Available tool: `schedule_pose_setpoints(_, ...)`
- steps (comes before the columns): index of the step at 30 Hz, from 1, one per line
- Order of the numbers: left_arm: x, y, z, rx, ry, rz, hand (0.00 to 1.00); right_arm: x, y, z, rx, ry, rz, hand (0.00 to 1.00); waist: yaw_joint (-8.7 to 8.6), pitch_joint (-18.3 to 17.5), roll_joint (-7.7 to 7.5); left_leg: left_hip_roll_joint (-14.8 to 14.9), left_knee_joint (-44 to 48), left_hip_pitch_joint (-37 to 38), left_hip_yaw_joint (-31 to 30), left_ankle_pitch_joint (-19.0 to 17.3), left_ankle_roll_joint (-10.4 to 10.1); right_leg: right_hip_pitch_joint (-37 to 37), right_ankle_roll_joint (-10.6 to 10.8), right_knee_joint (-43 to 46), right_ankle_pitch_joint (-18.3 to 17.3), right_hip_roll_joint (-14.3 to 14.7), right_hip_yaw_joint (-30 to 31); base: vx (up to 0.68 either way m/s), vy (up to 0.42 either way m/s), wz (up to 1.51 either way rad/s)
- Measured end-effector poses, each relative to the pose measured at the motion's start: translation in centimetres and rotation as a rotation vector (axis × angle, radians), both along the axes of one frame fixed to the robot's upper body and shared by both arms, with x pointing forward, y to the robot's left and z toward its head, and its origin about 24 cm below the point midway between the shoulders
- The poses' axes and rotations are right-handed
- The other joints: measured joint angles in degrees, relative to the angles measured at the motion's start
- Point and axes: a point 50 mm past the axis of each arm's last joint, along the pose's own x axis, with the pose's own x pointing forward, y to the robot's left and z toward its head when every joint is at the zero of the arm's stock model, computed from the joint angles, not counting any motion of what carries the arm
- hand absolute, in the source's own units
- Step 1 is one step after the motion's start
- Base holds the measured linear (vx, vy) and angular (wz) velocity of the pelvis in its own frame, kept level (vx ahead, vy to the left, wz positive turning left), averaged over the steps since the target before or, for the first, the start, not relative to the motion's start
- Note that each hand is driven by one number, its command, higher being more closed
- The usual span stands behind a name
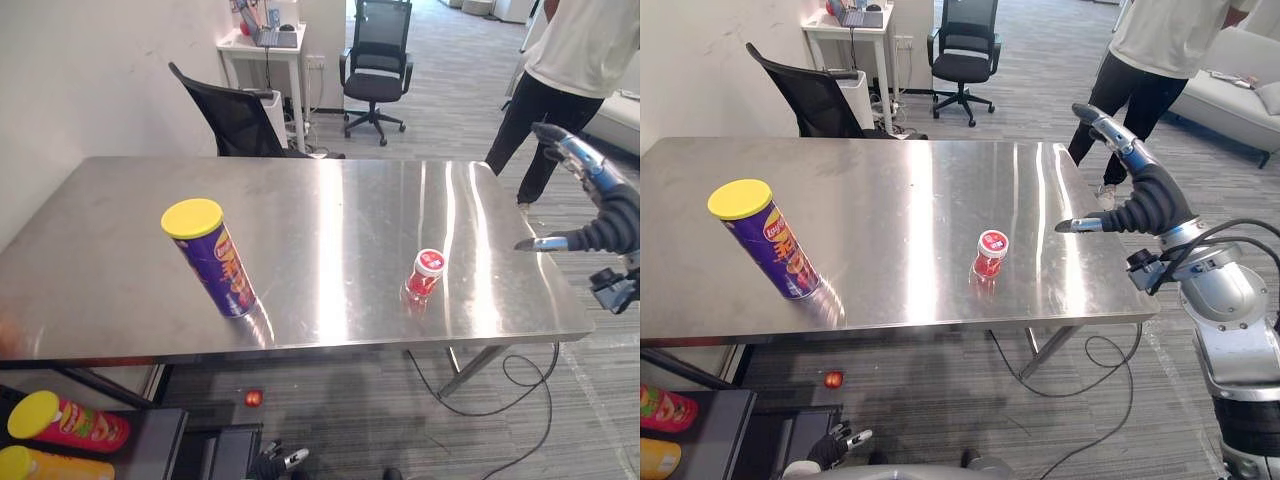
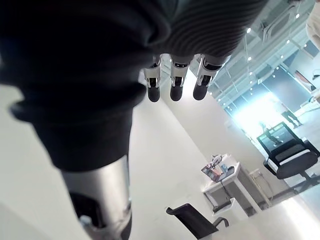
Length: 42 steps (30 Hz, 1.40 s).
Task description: Put the gum and the chips on the shelf.
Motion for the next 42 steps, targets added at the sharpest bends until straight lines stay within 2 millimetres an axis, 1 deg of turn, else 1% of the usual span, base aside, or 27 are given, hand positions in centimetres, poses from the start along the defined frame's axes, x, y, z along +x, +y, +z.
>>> schedule_pose_setpoints(2,0.0,0.1,0.0,0.002,0.000,0.000,0.00,-0.2,-0.3,0.4,0.005,-0.021,-0.015,0.00,0.02,-0.23,-0.09,-0.11,0.00,0.02,-0.01,0.01,0.01,0.01,-0.31,-0.02,0.24,-0.10,0.00,0.02,-0.001,0.00)
schedule_pose_setpoints(4,0.1,0.2,0.1,0.007,-0.004,0.001,0.00,-0.3,-0.6,0.1,0.038,-0.028,-0.033,0.00,0.03,-0.39,-0.26,-0.17,0.00,0.00,0.01,0.10,0.07,0.04,-0.38,-0.01,0.45,-0.13,0.02,0.04,0.003,0.00)
schedule_pose_setpoints(7,0.1,0.5,0.1,0.015,-0.003,0.001,0.00,-0.3,-1.0,-1.5,0.103,-0.015,-0.082,0.00,0.03,-0.71,-0.91,-0.17,0.00,-0.01,0.04,0.10,0.07,0.09,-0.41,-0.02,0.46,-0.10,0.01,0.03,-0.004,0.00)
schedule_pose_setpoints(8,0.1,0.5,0.1,0.019,-0.002,0.003,0.00,-0.2,-1.1,-2.4,0.125,0.004,-0.110,0.00,0.02,-0.76,-0.97,-0.18,0.01,-0.01,0.15,0.10,0.07,0.10,-0.60,-0.01,0.73,-0.11,0.05,0.00,0.000,0.00)
schedule_pose_setpoints(11,0.1,0.5,0.1,0.025,-0.001,0.005,0.00,-0.2,-1.5,-4.4,0.210,0.055,-0.150,0.00,0.09,-0.75,-0.96,-0.65,0.02,0.00,0.12,0.08,0.05,0.41,-0.52,-0.31,0.79,0.17,-0.10,0.00,0.000,0.02)
schedule_pose_setpoints(14,0.1,0.6,0.1,0.032,-0.002,0.008,0.00,-0.4,-1.5,-6.0,0.289,0.089,-0.178,0.00,0.19,-0.74,-0.95,-0.83,0.02,0.03,-0.19,0.08,0.05,1.01,-0.37,-1.13,0.88,0.04,-0.46,0.00,0.005,0.06)
schedule_pose_setpoints(22,0.2,0.5,0.1,0.036,-0.004,0.010,0.00,-0.9,-0.9,-8.7,0.382,0.170,-0.187,0.00,0.45,-0.49,-0.81,-1.14,0.02,-0.21,-0.20,-0.06,0.00,1.12,-0.21,-1.55,0.94,-0.30,-0.76,0.00,0.003,0.02)
schedule_pose_setpoints(25,0.2,0.5,0.1,0.035,-0.005,0.010,0.00,-0.7,-0.9,-9.5,0.390,0.207,-0.194,0.00,0.50,-0.32,-0.65,-1.15,0.03,-0.49,-0.18,-0.12,0.00,1.06,-0.09,-1.92,1.02,-0.29,-0.80,0.00,0.000,0.00)
schedule_pose_setpoints(26,0.4,0.4,0.1,0.035,-0.009,0.009,0.00,-0.6,-1.1,-9.9,0.397,0.224,-0.206,0.00,0.81,0.04,-0.52,-1.16,0.03,-0.53,-0.16,-0.15,0.00,1.07,-0.10,-1.94,1.03,-0.31,-0.86,0.00,0.000,0.00)
schedule_pose_setpoints(31,1.2,0.2,0.3,0.033,-0.028,-0.003,0.00,-0.5,-1.5,-10.6,0.405,0.253,-0.227,0.00,2.07,1.35,-0.24,-1.15,0.03,-0.62,-0.14,-0.29,-0.13,1.04,-0.11,-1.99,1.02,-0.31,-0.91,0.01,-0.001,0.01)
schedule_pose_setpoints(34,1.4,0.2,0.4,0.032,-0.035,-0.004,0.00,-0.4,-1.6,-10.8,0.405,0.259,-0.232,0.00,2.33,2.04,-0.10,-1.17,0.03,-0.65,-0.16,-0.36,-0.14,1.01,-0.11,-2.00,1.02,-0.31,-0.91,0.00,0.000,0.00)
schedule_pose_setpoints(37,1.6,0.1,0.4,0.031,-0.039,-0.007,0.00,-0.3,-1.9,-11.5,0.394,0.286,-0.261,0.00,2.88,2.15,-0.07,-1.19,0.03,-0.68,-0.37,-0.48,-0.12,1.01,-0.11,-2.05,1.02,-0.31,-0.93,0.00,0.000,0.00)
schedule_pose_setpoints(42,1.8,0.1,0.5,0.029,-0.051,-0.005,0.00,-0.1,-1.5,-11.8,0.382,0.306,-0.253,0.00,2.99,3.15,0.03,-1.29,0.03,-0.76,-0.72,-0.48,-0.12,1.04,-0.11,-2.07,1.02,-0.35,-1.17,0.00,-0.001,0.02)
